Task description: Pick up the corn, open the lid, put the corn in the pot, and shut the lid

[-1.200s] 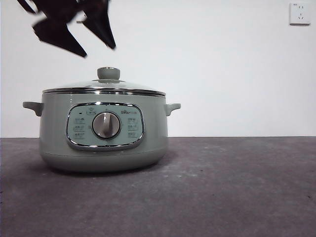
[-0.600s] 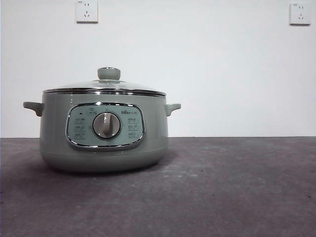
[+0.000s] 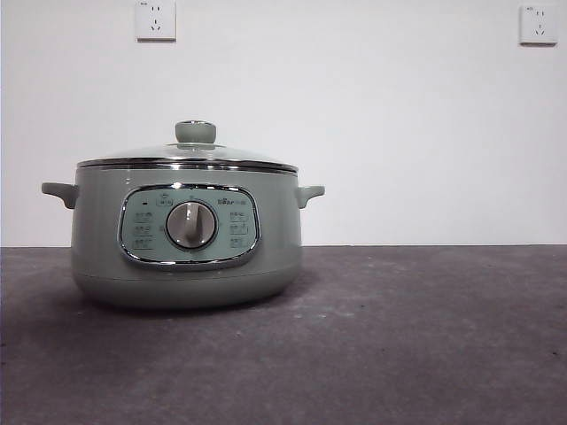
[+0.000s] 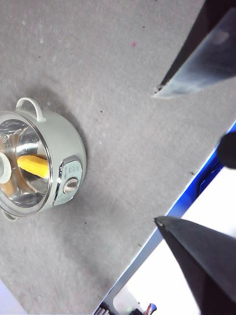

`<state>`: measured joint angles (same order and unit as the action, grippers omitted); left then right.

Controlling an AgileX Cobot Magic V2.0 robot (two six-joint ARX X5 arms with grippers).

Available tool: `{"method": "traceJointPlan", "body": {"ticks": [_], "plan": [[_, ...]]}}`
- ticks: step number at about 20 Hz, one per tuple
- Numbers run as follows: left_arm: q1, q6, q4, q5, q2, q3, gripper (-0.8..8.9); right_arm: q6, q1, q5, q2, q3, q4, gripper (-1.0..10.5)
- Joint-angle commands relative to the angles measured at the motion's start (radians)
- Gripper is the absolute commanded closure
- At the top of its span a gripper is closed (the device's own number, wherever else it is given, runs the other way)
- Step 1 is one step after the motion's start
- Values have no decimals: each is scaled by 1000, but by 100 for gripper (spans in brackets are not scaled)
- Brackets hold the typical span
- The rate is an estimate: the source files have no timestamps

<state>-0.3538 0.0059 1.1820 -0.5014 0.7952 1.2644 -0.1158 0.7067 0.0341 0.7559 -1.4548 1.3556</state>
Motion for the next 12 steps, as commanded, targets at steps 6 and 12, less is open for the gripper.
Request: {"method": "traceJointPlan", "body": {"ticks": [6,12], "plan": [[1,-4,-1,-5,0,2,822,12,1,3,-1,7,27,954],[1,-2,-2,-4,0,2,819,10,1,-2,-1,7,27,946]]}}
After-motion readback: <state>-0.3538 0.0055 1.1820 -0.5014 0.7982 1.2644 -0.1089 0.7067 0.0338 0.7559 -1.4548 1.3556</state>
